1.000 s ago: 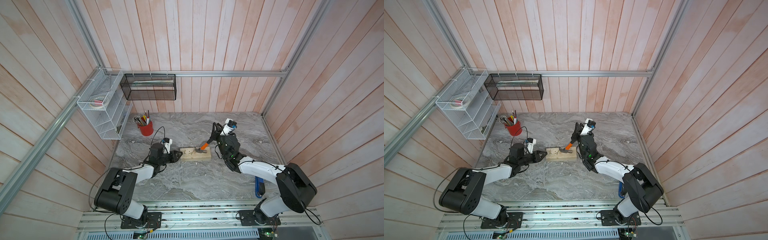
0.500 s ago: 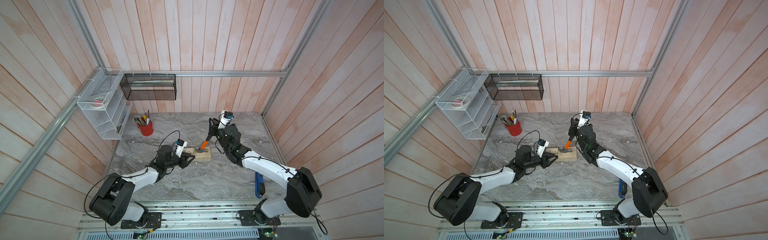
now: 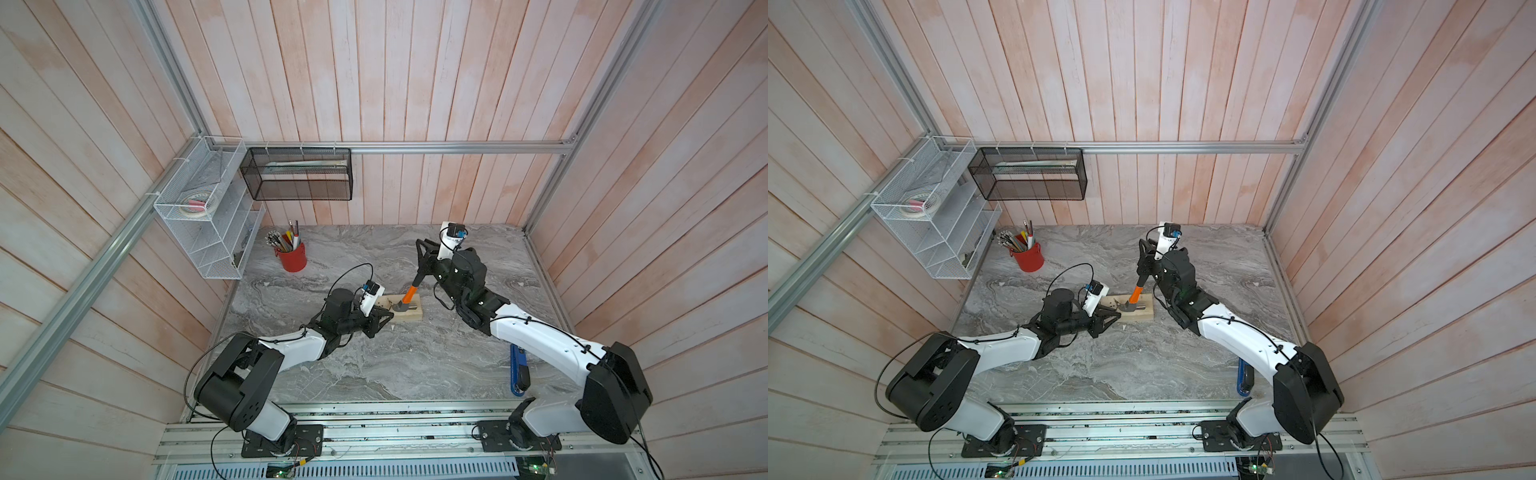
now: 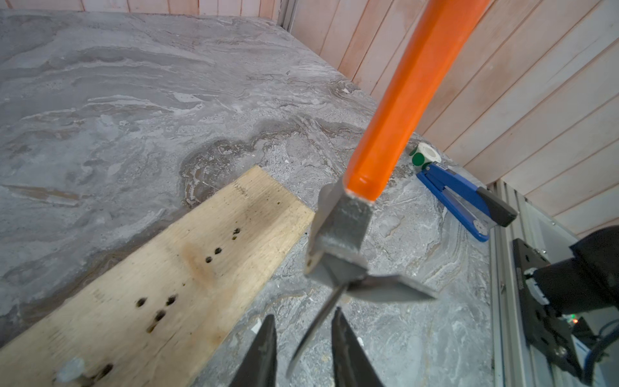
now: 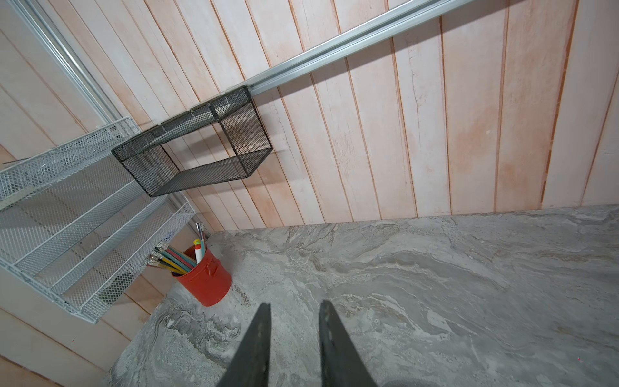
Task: Use a claw hammer to pull out a nail
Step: Pick up the nail with the hammer.
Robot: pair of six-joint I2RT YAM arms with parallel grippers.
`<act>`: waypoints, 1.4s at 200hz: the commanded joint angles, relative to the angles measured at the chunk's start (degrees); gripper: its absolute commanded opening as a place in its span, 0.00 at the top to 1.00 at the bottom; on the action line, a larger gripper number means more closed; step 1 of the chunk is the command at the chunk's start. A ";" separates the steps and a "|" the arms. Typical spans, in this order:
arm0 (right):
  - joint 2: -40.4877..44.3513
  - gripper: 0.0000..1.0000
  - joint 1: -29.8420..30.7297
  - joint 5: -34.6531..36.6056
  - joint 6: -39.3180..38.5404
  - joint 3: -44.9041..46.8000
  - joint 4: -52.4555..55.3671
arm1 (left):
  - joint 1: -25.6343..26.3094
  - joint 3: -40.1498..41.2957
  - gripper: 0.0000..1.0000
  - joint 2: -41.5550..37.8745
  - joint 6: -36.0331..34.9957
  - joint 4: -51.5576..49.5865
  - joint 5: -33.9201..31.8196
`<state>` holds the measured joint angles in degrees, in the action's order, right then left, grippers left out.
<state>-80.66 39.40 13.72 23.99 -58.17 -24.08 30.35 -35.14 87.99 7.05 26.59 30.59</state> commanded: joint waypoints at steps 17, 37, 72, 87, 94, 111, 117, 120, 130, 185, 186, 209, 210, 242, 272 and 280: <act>1.79 1.00 0.37 -0.99 1.18 -1.01 -2.75 | 0.24 0.06 0.92 0.29 -0.72 2.84 0.18; 1.40 1.00 0.35 0.39 0.21 -0.85 -2.73 | 0.24 0.42 1.00 -0.33 -0.55 2.69 0.30; 1.97 1.00 -1.20 1.08 1.27 0.97 -4.17 | -0.01 1.87 1.00 -1.84 0.34 2.51 -0.26; 2.42 1.00 -1.74 0.29 1.26 1.66 -4.63 | -0.35 2.27 1.00 -2.34 1.10 2.67 0.62; 2.53 1.00 -1.70 -0.61 0.18 1.90 -4.74 | -0.54 2.47 1.00 -2.54 1.43 2.88 1.31; 3.05 1.00 -1.62 -4.97 -3.90 3.04 -6.35 | -1.16 2.27 1.00 -2.95 2.29 2.76 2.43; 3.00 1.00 -1.63 -6.39 -5.61 2.78 -5.74 | -1.39 1.93 1.00 -3.14 2.64 2.01 2.62; 2.85 1.00 -1.53 -6.78 -6.73 2.64 -5.22 | -1.47 1.71 1.00 -3.16 2.75 1.58 2.71; 2.80 1.00 -0.81 -6.17 -10.37 2.79 -4.69 | -1.61 0.81 1.00 -3.37 2.96 0.00 3.02; 1.36 1.00 2.55 -0.30 -20.14 3.71 -7.21 | -1.53 -4.69 1.00 -2.46 7.29 -7.68 6.30; 1.28 1.00 2.63 -0.02 -20.22 3.65 -7.30 | -1.57 -4.77 1.00 -2.42 7.33 -7.91 6.31; 0.11 1.00 4.97 3.50 -23.33 3.74 -9.66 | -1.52 -5.66 1.00 -2.90 9.87 -9.18 6.59; 0.04 1.00 5.11 3.68 -23.53 3.71 -9.80 | -1.52 -5.65 1.00 -2.99 9.98 -9.14 6.59; -1.97 1.00 7.18 6.20 -26.47 3.44 -12.27 | -1.52 -6.61 1.00 -3.65 13.57 -9.80 6.99; -2.90 1.00 7.18 5.41 -26.29 3.63 -13.91 | -2.75 -6.57 1.00 -3.44 17.61 -7.80 8.70; -3.17 1.00 7.18 5.43 -26.48 3.65 -14.06 | -3.43 -6.33 1.00 -3.24 18.63 -7.04 9.46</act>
<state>-82.74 46.63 14.98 1.08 -55.00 -36.47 29.69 -38.46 86.15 16.29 13.02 39.07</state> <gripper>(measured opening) 0.259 0.064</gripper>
